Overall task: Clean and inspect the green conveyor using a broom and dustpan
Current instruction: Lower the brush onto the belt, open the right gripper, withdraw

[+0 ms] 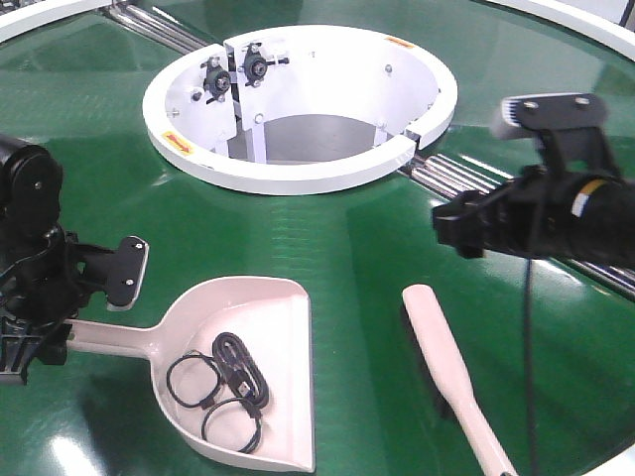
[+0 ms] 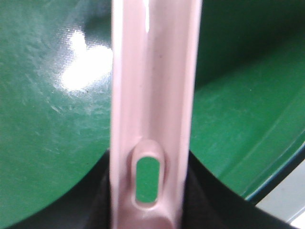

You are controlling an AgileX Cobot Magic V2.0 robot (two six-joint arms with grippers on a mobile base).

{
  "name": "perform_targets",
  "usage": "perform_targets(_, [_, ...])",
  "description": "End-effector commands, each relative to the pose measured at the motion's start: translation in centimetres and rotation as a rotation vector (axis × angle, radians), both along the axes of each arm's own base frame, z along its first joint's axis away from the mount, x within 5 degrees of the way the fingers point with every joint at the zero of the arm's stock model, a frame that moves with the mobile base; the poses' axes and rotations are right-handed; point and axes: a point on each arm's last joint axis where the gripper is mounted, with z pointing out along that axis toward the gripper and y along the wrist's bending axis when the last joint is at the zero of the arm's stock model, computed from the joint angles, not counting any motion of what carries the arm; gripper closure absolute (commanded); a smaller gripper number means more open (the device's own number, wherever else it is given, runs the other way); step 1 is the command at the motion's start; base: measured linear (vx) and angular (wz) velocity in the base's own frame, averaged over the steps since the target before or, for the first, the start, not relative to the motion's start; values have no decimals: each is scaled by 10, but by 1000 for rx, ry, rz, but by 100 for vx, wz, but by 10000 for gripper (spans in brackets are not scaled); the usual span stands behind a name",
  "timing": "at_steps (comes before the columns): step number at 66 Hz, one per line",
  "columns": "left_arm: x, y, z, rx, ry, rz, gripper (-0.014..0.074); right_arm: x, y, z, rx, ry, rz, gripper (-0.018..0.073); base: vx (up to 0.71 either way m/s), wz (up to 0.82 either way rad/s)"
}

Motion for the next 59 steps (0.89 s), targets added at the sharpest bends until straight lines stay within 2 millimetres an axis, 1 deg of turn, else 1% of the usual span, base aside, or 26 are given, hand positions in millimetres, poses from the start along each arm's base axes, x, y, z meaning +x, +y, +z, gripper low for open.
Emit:
perform_targets(1, [-4, -3, 20, -28, -38, 7, 619, -21, -9, 25, 42, -223, -10, 174, 0, 0])
perform_targets(8, [-4, -3, 20, -28, -38, 7, 619, -42, -16, 22, 52, -266, -13, 326, 0, 0])
perform_targets(12, [-4, -3, 20, -28, -38, 7, 619, -52, -19, 22, 56, -285, -13, 440, 0, 0])
perform_targets(17, [-4, -3, 20, -28, -38, 7, 619, -61, -21, 24, 61, -294, -12, 567, 0, 0])
perform_targets(18, [-4, -3, 20, -28, -38, 7, 619, -63, -22, 25, 60, -291, -11, 576, 0, 0])
perform_targets(31, [-4, -3, 20, -28, -38, 7, 619, -74, -25, 34, 78, -336, -12, 569, 0, 0])
perform_targets(59, [-4, -3, 20, -28, -38, 7, 619, -73, -25, 35, 82, -349, -14, 569, 0, 0])
